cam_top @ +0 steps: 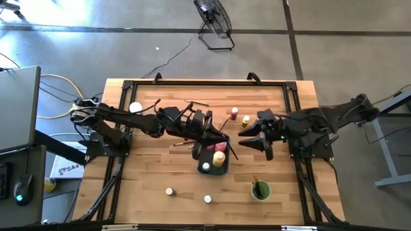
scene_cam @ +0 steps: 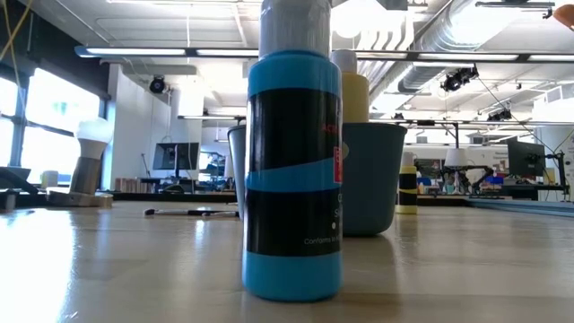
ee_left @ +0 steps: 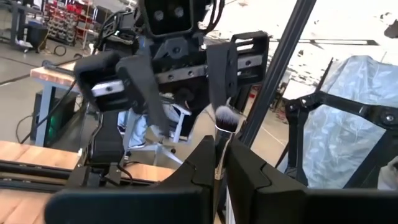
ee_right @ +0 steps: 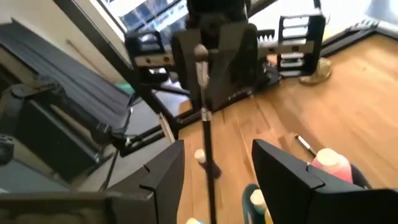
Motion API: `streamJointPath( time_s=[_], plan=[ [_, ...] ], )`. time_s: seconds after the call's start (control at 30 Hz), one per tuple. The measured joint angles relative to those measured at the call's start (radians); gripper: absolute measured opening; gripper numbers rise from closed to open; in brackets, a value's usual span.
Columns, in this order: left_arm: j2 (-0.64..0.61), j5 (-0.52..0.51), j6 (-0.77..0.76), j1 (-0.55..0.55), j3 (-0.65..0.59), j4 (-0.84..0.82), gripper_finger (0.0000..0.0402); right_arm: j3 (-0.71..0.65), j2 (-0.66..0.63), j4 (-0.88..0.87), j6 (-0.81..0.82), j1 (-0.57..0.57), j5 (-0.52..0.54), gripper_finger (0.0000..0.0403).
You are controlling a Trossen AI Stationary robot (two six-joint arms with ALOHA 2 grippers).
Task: Pick & Place Paint Supplies
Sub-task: Put the black and silver paint brush into the green cup
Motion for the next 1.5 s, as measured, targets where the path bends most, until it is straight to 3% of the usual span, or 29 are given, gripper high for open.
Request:
streamJointPath(
  time_s=[0.13, 0.3, 0.53, 1.0, 1.5],
  plan=[
    [0.0, -0.017, -0.003, 0.0, 0.0, 0.0, 0.0016, 0.0, 0.034, -0.001, 0.0, -0.065, -0.139, 0.0181],
    [0.0, -0.024, -0.003, 0.0, 0.0, -0.001, 0.0016, 0.0, 0.068, 0.026, -0.027, -0.101, -0.226, 0.0181],
    [0.0, -0.071, -0.019, 0.0, 0.0, -0.053, 0.0016, 0.0, 0.084, 0.07, -0.08, -0.106, -0.246, 0.0181],
    [0.03, -0.071, -0.029, -0.001, 0.0, -0.04, 0.0016, -0.001, 0.143, 0.097, -0.109, -0.106, -0.245, 0.0179],
    [0.029, -0.051, -0.03, -0.002, 0.0, -0.04, 0.0017, -0.001, 0.138, 0.096, -0.123, -0.106, -0.238, 0.0052]
  ],
)
